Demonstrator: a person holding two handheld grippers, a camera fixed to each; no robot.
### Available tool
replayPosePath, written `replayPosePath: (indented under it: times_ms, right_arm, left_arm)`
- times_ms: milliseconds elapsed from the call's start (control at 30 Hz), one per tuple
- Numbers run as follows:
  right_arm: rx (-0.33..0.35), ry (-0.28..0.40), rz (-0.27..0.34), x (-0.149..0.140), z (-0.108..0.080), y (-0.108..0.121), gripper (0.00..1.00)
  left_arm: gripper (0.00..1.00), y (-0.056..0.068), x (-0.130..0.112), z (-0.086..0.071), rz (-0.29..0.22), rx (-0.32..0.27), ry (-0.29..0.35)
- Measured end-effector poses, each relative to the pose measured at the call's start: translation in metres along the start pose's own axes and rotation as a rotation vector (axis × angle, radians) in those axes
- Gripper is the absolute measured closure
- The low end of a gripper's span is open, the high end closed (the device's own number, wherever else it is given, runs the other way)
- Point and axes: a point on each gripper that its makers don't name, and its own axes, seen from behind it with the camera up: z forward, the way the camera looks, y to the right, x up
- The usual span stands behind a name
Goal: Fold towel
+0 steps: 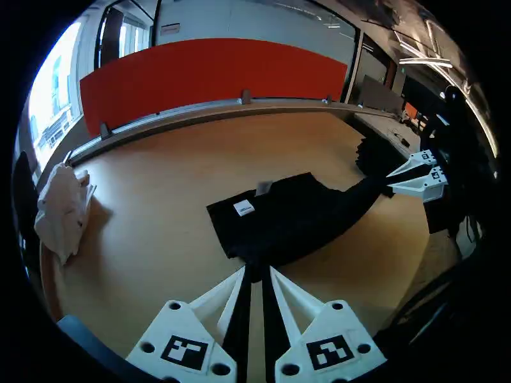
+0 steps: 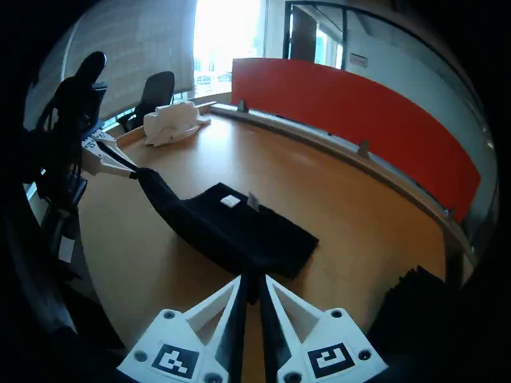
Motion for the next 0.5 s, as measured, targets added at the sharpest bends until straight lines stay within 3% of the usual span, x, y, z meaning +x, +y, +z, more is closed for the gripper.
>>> replayPosePath:
  times_ms: [500]
  right_arm:
    - [0.008,0.015,0.007,0.016,-0.019,-0.002,0.88]
  left_arm:
    - [0.89,0.004,0.014,-0.019,0.004,-0.006,0.019]
